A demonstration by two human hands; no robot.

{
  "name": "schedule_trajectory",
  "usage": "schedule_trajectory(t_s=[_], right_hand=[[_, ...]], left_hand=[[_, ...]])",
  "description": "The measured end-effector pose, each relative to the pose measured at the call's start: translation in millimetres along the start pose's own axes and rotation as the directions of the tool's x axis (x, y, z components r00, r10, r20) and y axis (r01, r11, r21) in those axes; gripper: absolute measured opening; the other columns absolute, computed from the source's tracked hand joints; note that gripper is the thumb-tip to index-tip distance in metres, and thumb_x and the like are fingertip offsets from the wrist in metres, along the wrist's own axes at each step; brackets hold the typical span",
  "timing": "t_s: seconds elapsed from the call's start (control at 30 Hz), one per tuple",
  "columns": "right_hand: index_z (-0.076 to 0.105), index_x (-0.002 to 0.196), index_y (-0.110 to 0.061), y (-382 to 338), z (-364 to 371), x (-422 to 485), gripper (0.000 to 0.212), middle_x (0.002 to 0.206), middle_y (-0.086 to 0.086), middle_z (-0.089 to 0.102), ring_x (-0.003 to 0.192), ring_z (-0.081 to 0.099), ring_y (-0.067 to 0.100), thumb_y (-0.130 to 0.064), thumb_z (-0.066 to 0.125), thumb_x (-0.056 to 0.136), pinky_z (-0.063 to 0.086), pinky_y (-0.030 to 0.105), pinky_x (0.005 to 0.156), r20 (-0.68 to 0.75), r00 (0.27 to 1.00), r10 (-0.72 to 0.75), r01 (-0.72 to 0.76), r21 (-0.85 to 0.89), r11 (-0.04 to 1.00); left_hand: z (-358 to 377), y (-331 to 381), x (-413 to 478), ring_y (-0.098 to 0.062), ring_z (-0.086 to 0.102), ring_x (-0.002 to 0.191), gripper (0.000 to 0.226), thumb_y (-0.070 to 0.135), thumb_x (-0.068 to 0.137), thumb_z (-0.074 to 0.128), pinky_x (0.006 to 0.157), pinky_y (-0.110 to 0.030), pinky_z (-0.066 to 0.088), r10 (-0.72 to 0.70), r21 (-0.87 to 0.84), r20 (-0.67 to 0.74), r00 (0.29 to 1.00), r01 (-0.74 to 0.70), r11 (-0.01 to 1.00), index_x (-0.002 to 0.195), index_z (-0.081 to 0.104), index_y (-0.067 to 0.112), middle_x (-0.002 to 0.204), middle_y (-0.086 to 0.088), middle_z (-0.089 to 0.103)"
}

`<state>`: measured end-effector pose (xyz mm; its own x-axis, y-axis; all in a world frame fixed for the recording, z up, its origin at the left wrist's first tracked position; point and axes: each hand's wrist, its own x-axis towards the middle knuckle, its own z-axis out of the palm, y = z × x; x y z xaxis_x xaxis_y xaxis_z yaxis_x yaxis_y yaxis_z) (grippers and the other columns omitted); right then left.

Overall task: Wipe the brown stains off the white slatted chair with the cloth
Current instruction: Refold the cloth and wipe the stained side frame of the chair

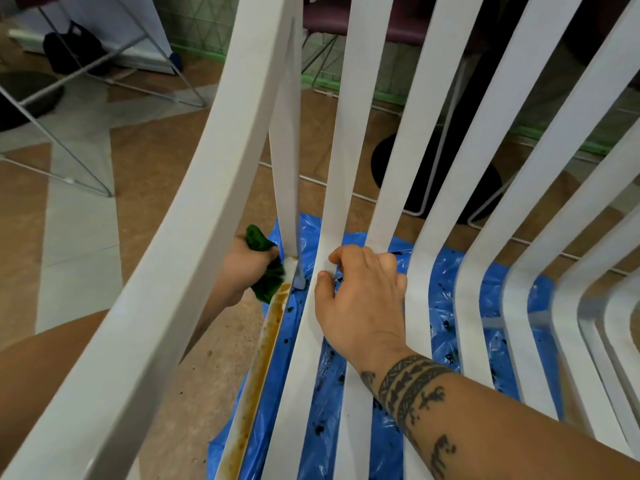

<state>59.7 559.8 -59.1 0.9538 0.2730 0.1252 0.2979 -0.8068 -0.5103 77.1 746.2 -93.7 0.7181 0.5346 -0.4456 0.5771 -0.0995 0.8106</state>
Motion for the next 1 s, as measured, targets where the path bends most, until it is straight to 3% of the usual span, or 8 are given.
schedule_trajectory(t_s=[0.13,0.23,0.33,0.53,0.67,0.77,0.83,1.0], right_hand=[[0.053,0.109,-0.031,0,0,0,0.016,0.106,-0.015,0.055,0.107,0.038,0.014,-0.039,0.051,0.094,0.032,0.035,0.093,0.001,1.000,0.005,-0.005,0.011,1.000],[0.053,0.109,-0.031,0,0,0,0.017,0.105,-0.015,0.055,0.107,0.039,0.014,-0.039,0.051,0.094,0.033,0.036,0.093,-0.006,1.000,0.002,-0.002,0.012,1.000],[0.054,0.110,-0.031,0,1,0,0.018,0.106,-0.014,0.055,0.108,0.039,0.014,-0.039,0.051,0.094,0.032,0.036,0.093,0.001,1.000,0.005,-0.005,0.008,1.000],[0.054,0.110,-0.030,1,2,-1,0.020,0.107,-0.014,0.057,0.108,0.040,0.015,-0.040,0.051,0.094,0.033,0.037,0.092,-0.009,1.000,-0.001,0.001,-0.010,1.000],[0.055,0.109,-0.030,0,3,-1,0.019,0.105,-0.014,0.057,0.107,0.042,0.016,-0.040,0.052,0.093,0.035,0.038,0.091,-0.033,0.999,-0.008,0.008,-0.008,1.000],[0.054,0.108,-0.030,1,4,-1,0.018,0.104,-0.014,0.057,0.107,0.042,0.015,-0.040,0.052,0.093,0.035,0.038,0.091,-0.027,1.000,-0.013,0.012,-0.014,1.000],[0.054,0.107,-0.030,1,3,-1,0.018,0.104,-0.013,0.057,0.106,0.042,0.016,-0.040,0.051,0.093,0.035,0.038,0.090,-0.028,0.999,-0.016,0.015,-0.012,1.000],[0.053,0.108,-0.031,1,0,-1,0.018,0.106,-0.014,0.057,0.107,0.041,0.015,-0.041,0.050,0.094,0.034,0.037,0.092,-0.003,1.000,-0.008,0.008,-0.013,1.000]], left_hand=[[3,2,-8,-0.027,0.068,0.099,0.003,0.017,0.099,0.063,0.092,-0.044,0.056,-0.055,-0.108,0.107,0.993,0.067,0.992,0.100,0.060,0.016,0.105,-0.011,0.070],[5,-6,-15,-0.031,0.070,0.102,0.014,0.009,0.098,0.051,0.093,-0.046,0.057,-0.095,-0.261,0.164,0.982,0.136,0.956,0.109,0.057,0.016,0.110,-0.014,0.069],[5,-18,-19,-0.027,0.069,0.100,0.008,0.016,0.098,0.058,0.092,-0.045,0.057,-0.007,-0.203,0.069,0.998,0.021,0.979,0.102,0.057,0.023,0.108,-0.010,0.070],[20,-18,-28,-0.025,0.073,0.079,0.036,0.021,0.076,0.089,0.069,-0.045,0.064,0.049,-0.037,-0.010,0.999,-0.050,0.998,0.092,0.059,0.011,0.089,-0.009,0.072],[34,1,-20,-0.008,0.057,0.060,0.037,0.027,0.082,0.083,0.039,-0.014,0.044,0.079,0.107,-0.054,0.995,-0.073,0.992,0.099,0.053,0.014,0.077,0.000,0.061],[38,5,-18,-0.004,0.051,0.054,0.025,0.029,0.090,0.074,0.030,-0.008,0.034,0.091,0.204,-0.034,0.995,-0.082,0.976,0.099,0.056,0.014,0.071,0.003,0.056],[36,6,-14,-0.005,0.054,0.056,0.024,0.032,0.090,0.071,0.033,-0.011,0.037,0.104,0.318,-0.010,0.995,-0.095,0.943,0.100,0.060,0.013,0.073,0.003,0.059],[22,10,-8,-0.016,0.066,0.071,0.021,0.031,0.083,0.068,0.065,-0.034,0.061,0.127,0.508,0.078,0.989,-0.149,0.848,0.098,0.069,0.016,0.083,-0.003,0.070]])
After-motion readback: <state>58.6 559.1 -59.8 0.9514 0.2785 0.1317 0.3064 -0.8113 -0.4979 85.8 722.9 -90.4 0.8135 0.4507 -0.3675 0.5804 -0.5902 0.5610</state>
